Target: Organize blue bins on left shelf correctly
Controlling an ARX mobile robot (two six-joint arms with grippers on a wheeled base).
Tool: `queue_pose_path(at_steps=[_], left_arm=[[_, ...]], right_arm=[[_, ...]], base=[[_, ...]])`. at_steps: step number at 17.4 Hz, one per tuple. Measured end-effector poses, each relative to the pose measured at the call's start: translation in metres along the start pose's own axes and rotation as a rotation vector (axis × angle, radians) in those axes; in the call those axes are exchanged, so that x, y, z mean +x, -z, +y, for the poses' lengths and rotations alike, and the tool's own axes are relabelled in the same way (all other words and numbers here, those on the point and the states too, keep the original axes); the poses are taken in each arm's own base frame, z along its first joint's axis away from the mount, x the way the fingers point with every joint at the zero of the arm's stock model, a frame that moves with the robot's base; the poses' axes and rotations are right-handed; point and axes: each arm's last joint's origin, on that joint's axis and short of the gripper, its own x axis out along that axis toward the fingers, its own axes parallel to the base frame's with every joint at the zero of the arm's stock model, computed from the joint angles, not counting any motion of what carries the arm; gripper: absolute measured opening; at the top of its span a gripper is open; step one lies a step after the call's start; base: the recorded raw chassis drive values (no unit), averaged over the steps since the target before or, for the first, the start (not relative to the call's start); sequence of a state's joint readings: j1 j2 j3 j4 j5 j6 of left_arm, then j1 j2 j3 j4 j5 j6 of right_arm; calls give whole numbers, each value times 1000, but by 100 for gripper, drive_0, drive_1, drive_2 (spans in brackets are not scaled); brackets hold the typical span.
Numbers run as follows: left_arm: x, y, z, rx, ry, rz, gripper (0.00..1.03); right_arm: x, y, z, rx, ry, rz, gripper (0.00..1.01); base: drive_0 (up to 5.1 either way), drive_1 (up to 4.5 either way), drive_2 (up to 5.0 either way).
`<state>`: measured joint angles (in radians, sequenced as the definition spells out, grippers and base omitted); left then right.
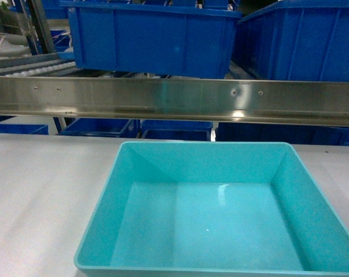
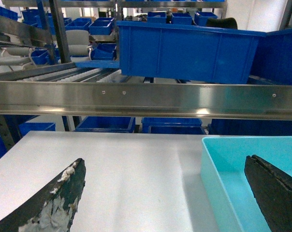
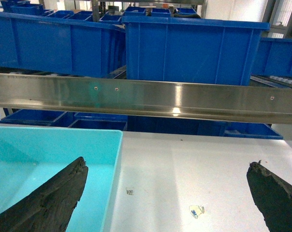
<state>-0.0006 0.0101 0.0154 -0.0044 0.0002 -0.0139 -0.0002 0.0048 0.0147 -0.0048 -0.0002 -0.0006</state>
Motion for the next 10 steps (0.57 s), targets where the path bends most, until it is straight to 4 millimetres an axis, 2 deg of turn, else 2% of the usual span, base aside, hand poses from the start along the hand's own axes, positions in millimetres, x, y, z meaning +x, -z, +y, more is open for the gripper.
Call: queue_pose_path(at_steps=[10], left_arm=[[0,0,0,0,0,0,98]], right_arm=[[0,0,0,0,0,0,98]], base=[[0,0,0]])
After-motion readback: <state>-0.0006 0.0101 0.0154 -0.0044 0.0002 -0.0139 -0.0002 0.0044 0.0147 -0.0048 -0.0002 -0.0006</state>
